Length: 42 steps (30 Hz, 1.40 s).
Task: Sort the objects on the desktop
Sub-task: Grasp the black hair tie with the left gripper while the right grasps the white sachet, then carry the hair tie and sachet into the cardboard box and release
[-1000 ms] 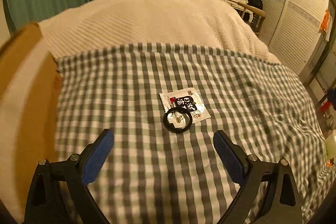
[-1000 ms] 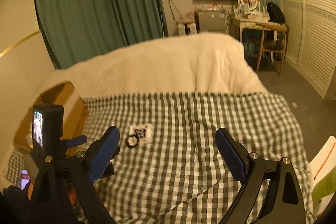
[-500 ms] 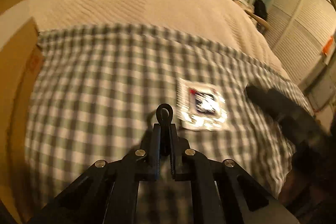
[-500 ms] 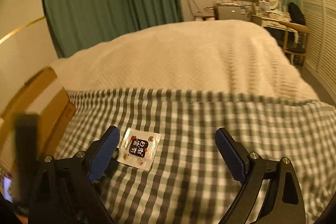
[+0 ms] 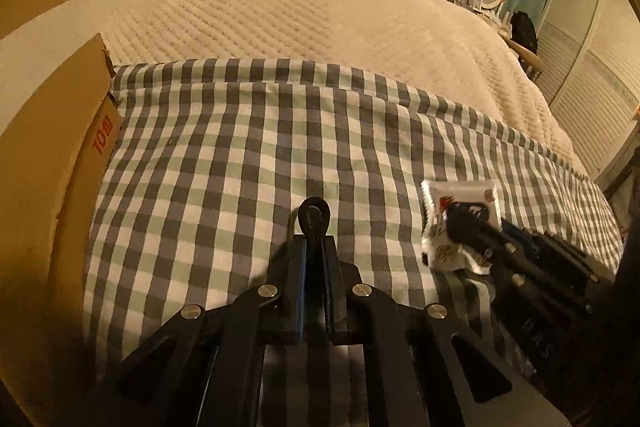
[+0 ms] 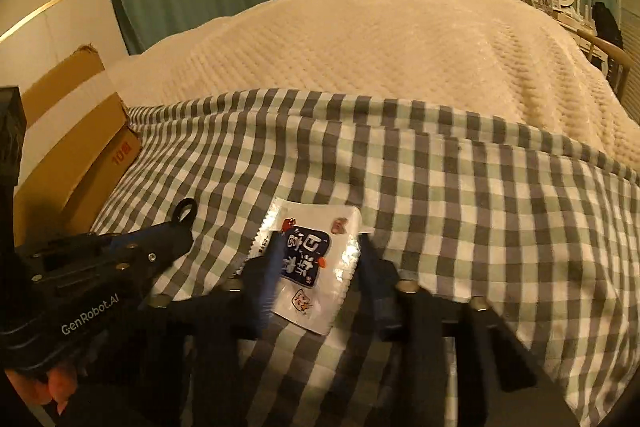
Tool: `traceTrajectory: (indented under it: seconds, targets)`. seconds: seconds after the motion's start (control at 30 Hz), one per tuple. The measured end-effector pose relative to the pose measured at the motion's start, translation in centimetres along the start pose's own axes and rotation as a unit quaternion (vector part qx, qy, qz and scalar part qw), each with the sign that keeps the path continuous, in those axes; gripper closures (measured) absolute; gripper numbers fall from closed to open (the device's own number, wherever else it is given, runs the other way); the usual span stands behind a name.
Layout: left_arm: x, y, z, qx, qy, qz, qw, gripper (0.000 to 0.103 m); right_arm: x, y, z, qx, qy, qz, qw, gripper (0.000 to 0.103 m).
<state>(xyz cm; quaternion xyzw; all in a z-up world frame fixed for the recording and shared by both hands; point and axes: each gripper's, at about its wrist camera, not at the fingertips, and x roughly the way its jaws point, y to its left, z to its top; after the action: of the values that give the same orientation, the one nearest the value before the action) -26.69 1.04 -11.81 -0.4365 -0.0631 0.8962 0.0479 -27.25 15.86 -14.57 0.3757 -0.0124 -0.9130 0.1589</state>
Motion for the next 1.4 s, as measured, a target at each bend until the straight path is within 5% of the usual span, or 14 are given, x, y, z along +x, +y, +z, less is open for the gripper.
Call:
traceTrajectory:
  seconds: [0.1, 0.3, 0.5, 0.67, 0.87, 1.03, 1.27, 1.33, 1.4]
  targets:
    - [-0.7, 0.1, -0.4, -0.003, 0.002, -0.005, 1.0000, 0.096, -0.7, 0.9, 0.1, -0.022, -0.008, -0.021, 0.999, 0.096]
    - [-4.2, -0.7, -1.1, 0.011, -0.002, -0.027, 0.9996, 0.096, -5.1, 3.6, 0.7, -0.077, -0.031, -0.059, 0.995, 0.099]
    - [-9.9, -0.7, -1.4, 0.018, -0.022, -0.039, 0.9988, 0.096, -13.6, 5.3, -0.3, -0.039, -0.008, -0.017, 0.999, 0.099]
    - [-17.2, 0.6, -0.5, 0.034, -0.054, -0.049, 0.9968, 0.096, -20.7, 8.9, 1.0, -0.070, -0.023, -0.008, 0.997, 0.099]
    - [-24.4, 6.9, 1.3, 0.056, -0.079, 0.009, 0.9953, 0.096, -26.0, 14.6, 4.9, -0.054, -0.036, 0.059, 0.996, 0.099]
    - [-24.8, 13.3, 3.5, 0.036, -0.065, 0.049, 0.9960, 0.096, -25.0, 21.3, 8.5, -0.052, -0.029, 0.100, 0.993, 0.099]
    - [-22.2, 19.7, 3.5, 0.022, -0.031, 0.045, 0.9983, 0.095, -15.8, 26.7, 11.2, -0.030, 0.035, 0.098, 0.994, 0.099]
    - [-21.4, 20.5, 3.5, 0.021, -0.018, 0.034, 0.9990, 0.080, -14.2, 27.2, 11.6, -0.017, 0.035, 0.105, 0.994, 0.094]
    - [-21.0, 21.2, 3.6, 0.032, -0.012, 0.045, 0.9984, 0.025, -12.9, 27.5, 11.9, -0.015, 0.030, 0.089, 0.995, 0.061]
